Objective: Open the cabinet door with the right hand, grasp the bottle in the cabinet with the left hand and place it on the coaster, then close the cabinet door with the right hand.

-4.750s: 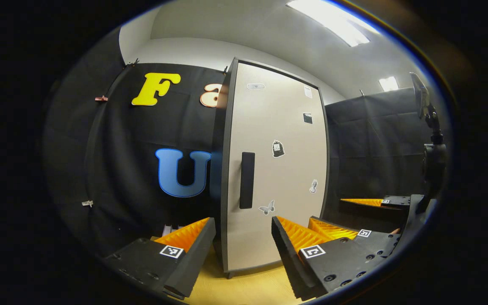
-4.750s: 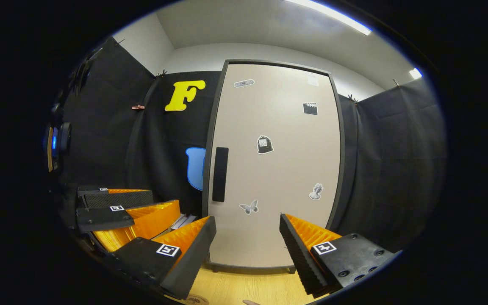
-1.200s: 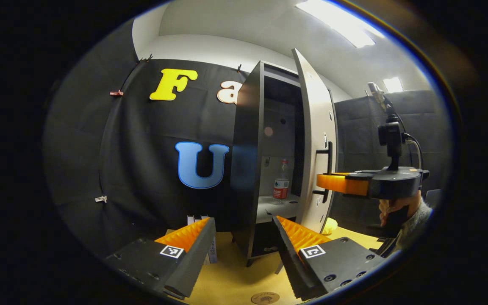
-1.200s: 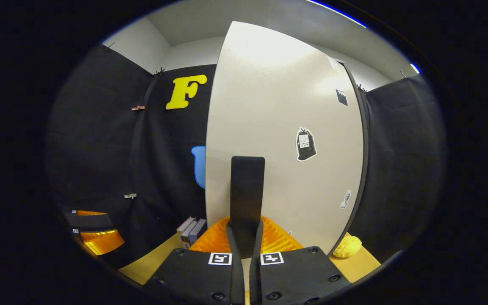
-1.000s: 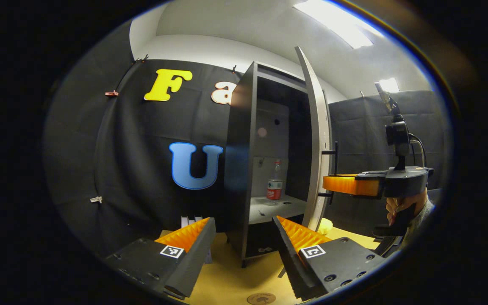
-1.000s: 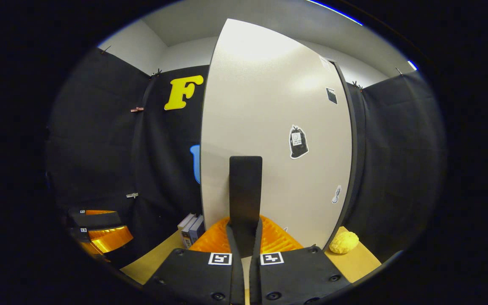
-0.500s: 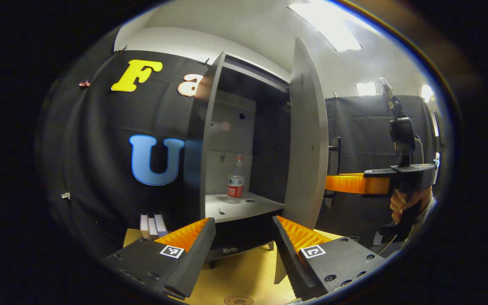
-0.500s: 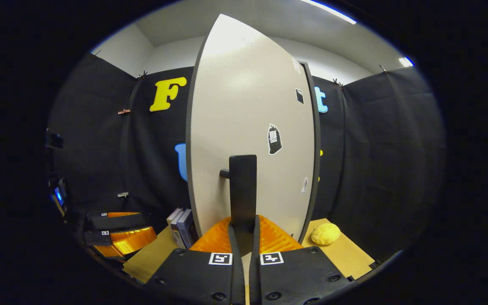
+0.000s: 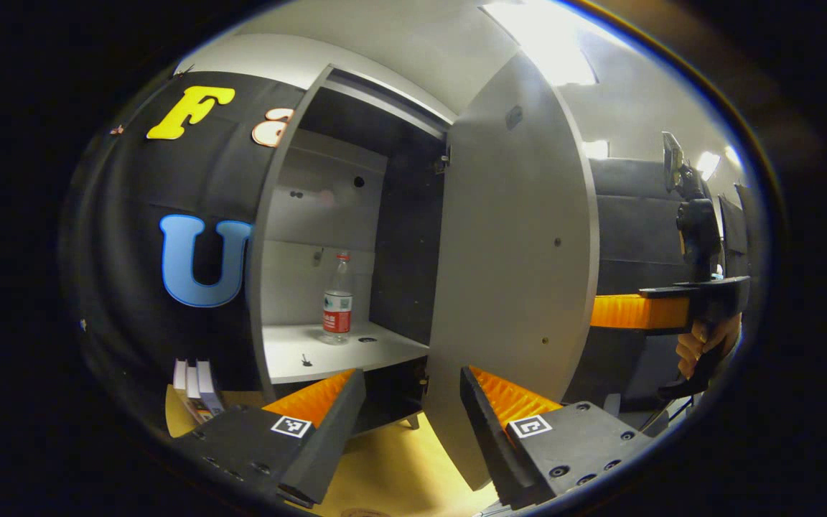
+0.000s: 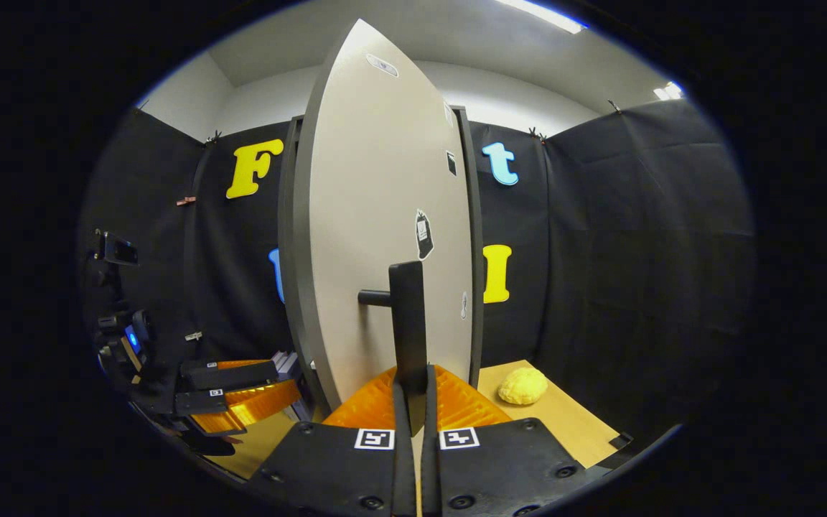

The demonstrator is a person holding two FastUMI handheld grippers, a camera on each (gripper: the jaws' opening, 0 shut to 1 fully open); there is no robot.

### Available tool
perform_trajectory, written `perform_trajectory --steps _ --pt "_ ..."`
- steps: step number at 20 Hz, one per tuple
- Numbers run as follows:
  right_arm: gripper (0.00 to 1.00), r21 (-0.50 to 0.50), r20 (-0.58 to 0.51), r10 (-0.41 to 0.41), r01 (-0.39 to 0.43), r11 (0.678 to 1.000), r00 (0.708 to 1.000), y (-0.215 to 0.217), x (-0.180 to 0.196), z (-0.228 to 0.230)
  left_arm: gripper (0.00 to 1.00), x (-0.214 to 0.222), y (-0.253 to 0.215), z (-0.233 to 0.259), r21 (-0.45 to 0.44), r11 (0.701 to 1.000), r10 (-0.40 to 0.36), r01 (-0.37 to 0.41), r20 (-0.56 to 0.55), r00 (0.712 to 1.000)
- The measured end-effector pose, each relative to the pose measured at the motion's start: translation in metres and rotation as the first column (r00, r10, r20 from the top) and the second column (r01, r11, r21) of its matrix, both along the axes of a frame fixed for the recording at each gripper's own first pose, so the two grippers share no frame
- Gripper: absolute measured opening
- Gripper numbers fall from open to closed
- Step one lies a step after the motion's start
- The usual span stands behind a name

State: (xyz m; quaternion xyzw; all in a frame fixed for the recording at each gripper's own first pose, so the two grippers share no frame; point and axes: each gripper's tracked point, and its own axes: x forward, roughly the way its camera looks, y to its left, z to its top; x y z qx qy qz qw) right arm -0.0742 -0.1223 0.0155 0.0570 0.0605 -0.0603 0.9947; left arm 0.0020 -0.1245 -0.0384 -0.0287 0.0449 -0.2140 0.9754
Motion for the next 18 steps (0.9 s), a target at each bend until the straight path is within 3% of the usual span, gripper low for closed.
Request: perform_trajectory --steps 6,12,17,18 --pt "0.07 -0.024 -0.024 -0.013 0.013 1.000 1.000 -0.041 -0.012 -0.001 0.85 0.025 -0.057 0.003 0.009 1.000 -0.030 0.029 0.024 0.999" --pt "0.06 -0.126 -0.021 -0.022 0.019 0.992 1.000 -0.100 -0.022 -0.004 0.84 0.046 -0.103 0.000 0.037 0.999 -0.007 0.006 0.034 0.999" --pt "0.05 -0.082 -0.027 0.024 -0.026 0.996 0.999 -0.127 -0.025 -0.008 0.85 0.064 -0.128 -0.005 0.033 0.999 0.016 -0.016 0.023 1.000" --pt "0.10 -0.075 -0.028 0.028 -0.030 0.997 0.999 -0.133 -0.027 -0.008 0.85 0.067 -0.129 -0.005 0.038 0.999 0.025 -0.026 0.022 0.999"
